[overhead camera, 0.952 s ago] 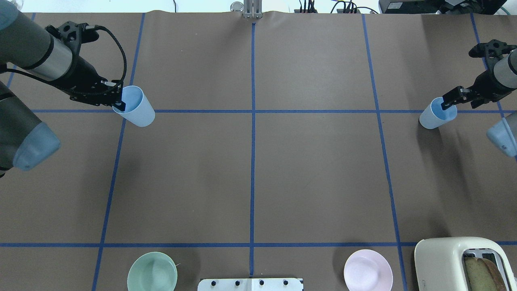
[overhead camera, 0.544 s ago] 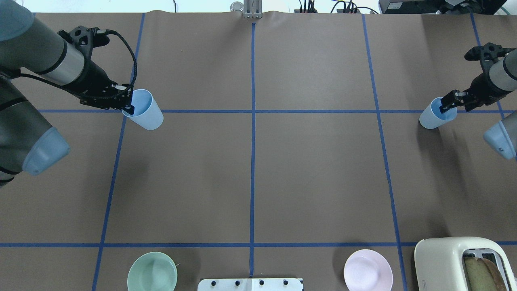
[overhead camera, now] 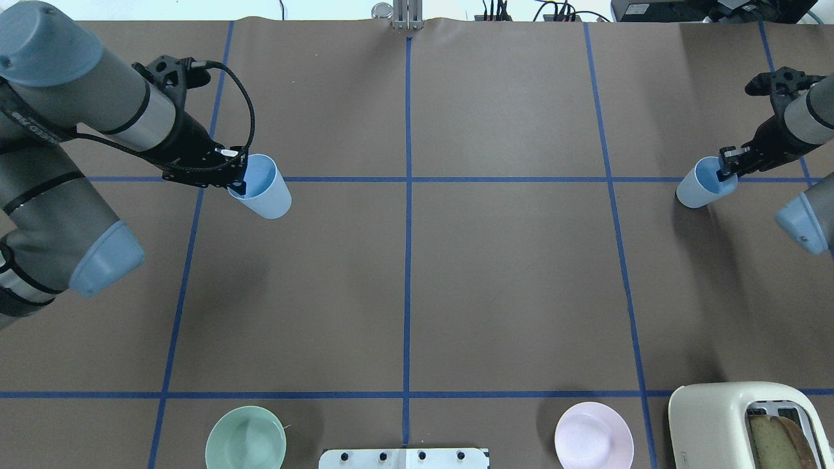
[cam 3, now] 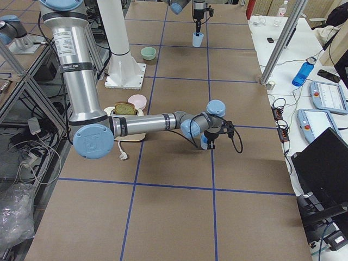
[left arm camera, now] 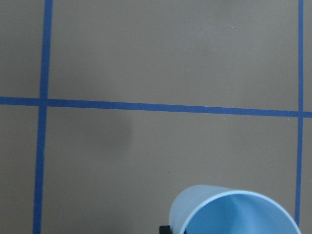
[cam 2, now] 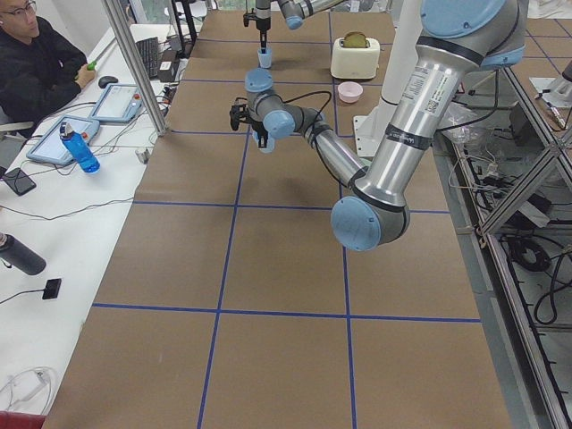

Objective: Stack blue cups with both arms
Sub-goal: 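Carry the left cup toward the table center while the right gripper lifts its cup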

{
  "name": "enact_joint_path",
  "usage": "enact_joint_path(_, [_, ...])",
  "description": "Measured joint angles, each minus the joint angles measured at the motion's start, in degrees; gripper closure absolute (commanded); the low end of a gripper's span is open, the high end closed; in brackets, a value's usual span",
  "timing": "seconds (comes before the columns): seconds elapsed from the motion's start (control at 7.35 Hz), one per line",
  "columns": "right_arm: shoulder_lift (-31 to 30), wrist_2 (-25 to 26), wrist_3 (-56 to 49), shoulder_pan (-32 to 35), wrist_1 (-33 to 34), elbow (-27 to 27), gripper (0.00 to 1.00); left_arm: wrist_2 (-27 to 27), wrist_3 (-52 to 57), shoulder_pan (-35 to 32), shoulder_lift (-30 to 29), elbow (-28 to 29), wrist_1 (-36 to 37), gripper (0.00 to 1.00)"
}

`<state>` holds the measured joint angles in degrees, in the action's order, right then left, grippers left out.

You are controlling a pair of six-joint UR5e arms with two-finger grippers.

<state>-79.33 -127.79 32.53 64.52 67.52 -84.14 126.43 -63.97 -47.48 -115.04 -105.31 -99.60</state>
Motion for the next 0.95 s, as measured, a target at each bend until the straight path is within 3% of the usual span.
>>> enact_joint_path(0.41, [2.30, -0.54, -0.27, 1.56, 0.94, 0.06, 1.00, -5.15, -6.83, 6.32, -5.85, 3.17, 0.16, 1.00])
enact_joint_path(0.95, [9.94, -2.99, -0.59, 5.50, 9.71, 0.11, 1.00, -10.98, -12.92, 12.38, -14.06, 10.61, -0.07, 1.00])
